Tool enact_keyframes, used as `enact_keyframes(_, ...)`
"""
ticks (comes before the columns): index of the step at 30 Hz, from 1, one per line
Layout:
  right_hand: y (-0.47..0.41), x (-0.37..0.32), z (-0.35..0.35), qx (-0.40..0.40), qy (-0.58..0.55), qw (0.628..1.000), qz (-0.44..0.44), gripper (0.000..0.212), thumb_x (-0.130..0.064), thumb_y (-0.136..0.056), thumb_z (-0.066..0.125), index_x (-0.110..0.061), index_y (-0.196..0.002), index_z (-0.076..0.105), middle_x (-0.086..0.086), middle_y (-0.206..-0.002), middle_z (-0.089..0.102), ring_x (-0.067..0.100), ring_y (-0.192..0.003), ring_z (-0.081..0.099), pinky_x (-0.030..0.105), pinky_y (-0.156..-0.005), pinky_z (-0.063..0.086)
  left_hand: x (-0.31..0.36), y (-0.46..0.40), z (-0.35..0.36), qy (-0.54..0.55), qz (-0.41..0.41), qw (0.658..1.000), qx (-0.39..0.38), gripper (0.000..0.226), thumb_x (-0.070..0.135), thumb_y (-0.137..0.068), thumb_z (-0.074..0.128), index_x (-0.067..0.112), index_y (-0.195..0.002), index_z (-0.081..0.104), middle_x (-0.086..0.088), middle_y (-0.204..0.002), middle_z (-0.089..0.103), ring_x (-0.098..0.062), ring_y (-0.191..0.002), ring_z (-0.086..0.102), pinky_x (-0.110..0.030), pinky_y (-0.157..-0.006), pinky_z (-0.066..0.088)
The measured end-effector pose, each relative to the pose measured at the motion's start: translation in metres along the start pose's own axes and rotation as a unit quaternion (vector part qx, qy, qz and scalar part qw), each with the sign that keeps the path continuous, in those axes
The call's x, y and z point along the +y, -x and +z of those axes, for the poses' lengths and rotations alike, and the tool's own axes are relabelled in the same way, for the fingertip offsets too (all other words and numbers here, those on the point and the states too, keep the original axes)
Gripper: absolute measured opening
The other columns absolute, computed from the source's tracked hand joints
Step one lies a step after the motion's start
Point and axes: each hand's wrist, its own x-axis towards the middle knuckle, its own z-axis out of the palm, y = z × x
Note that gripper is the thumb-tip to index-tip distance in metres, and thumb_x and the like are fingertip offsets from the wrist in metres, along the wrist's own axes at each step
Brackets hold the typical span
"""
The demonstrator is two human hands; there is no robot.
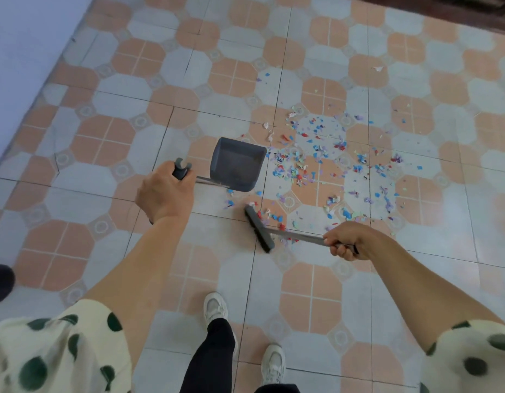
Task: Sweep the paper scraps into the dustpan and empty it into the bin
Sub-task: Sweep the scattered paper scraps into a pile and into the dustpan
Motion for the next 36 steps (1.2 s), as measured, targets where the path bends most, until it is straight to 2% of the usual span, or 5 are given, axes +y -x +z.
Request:
enact_keyframes(7, 0.012, -0.021, -0.022, 0.032, -0.044, 0.998, -0.013, 0.029, -0.006, -0.095, 0.045, -0.001, -0.123, 0.051, 0.008, -0.061, 0.047, 0.006, -0.031, 0.034, 0.014, -0.031, 0.028, 0.009, -0.051, -0.002, 0.019, 0.017, 1.0, 0.006, 0.03, 0.036, -0.088, 0.056, 0.008, -0.083, 0.064, -0.013, -0.077, 0.061, -0.029, -0.07, 0.043, -0.033, -0.064, 0.031)
enact_keyframes(14, 0.026, -0.057, 0.034, -0.043, -0.022, 0.998, -0.047, 0.043, -0.001, -0.094, 0.045, -0.008, -0.137, 0.05, 0.008, -0.063, 0.049, 0.006, -0.034, 0.036, 0.015, -0.031, 0.029, 0.022, -0.084, -0.001, 0.028, 0.018, 0.999, 0.001, 0.028, 0.036, -0.087, 0.054, 0.01, -0.083, 0.063, -0.015, -0.082, 0.066, -0.029, -0.072, 0.044, -0.033, -0.066, 0.032)
enact_keyframes(23, -0.009, -0.133, 0.09, -0.1, -0.002, 0.995, -0.024, 0.036, -0.006, -0.096, 0.044, 0.0, -0.131, 0.05, 0.006, -0.061, 0.046, 0.006, -0.033, 0.035, 0.014, -0.035, 0.027, 0.042, -0.119, 0.015, 0.005, 0.023, 1.0, -0.016, 0.025, 0.036, -0.086, 0.056, 0.012, -0.083, 0.062, -0.008, -0.076, 0.059, -0.028, -0.072, 0.044, -0.033, -0.066, 0.033)
enact_keyframes(31, -0.036, -0.153, -0.001, -0.038, -0.064, 0.997, 0.018, 0.02, -0.007, -0.097, 0.045, -0.002, -0.114, 0.053, 0.005, -0.06, 0.045, 0.005, -0.028, 0.033, 0.013, -0.03, 0.025, 0.08, -0.15, 0.043, 0.011, 0.036, 0.999, -0.015, 0.025, 0.034, -0.084, 0.057, 0.009, -0.08, 0.062, -0.015, -0.081, 0.065, -0.03, -0.071, 0.045, -0.033, -0.065, 0.033)
enact_keyframes(36, -0.039, -0.15, -0.063, 0.006, -0.114, 0.993, 0.02, 0.029, -0.004, -0.097, 0.043, 0.003, -0.124, 0.05, 0.007, -0.061, 0.043, 0.006, -0.026, 0.032, 0.012, -0.029, 0.025, 0.113, -0.165, 0.064, 0.022, 0.048, 0.999, -0.013, 0.027, 0.035, -0.085, 0.057, 0.009, -0.082, 0.064, -0.016, -0.084, 0.067, -0.031, -0.073, 0.048, -0.033, -0.067, 0.035)
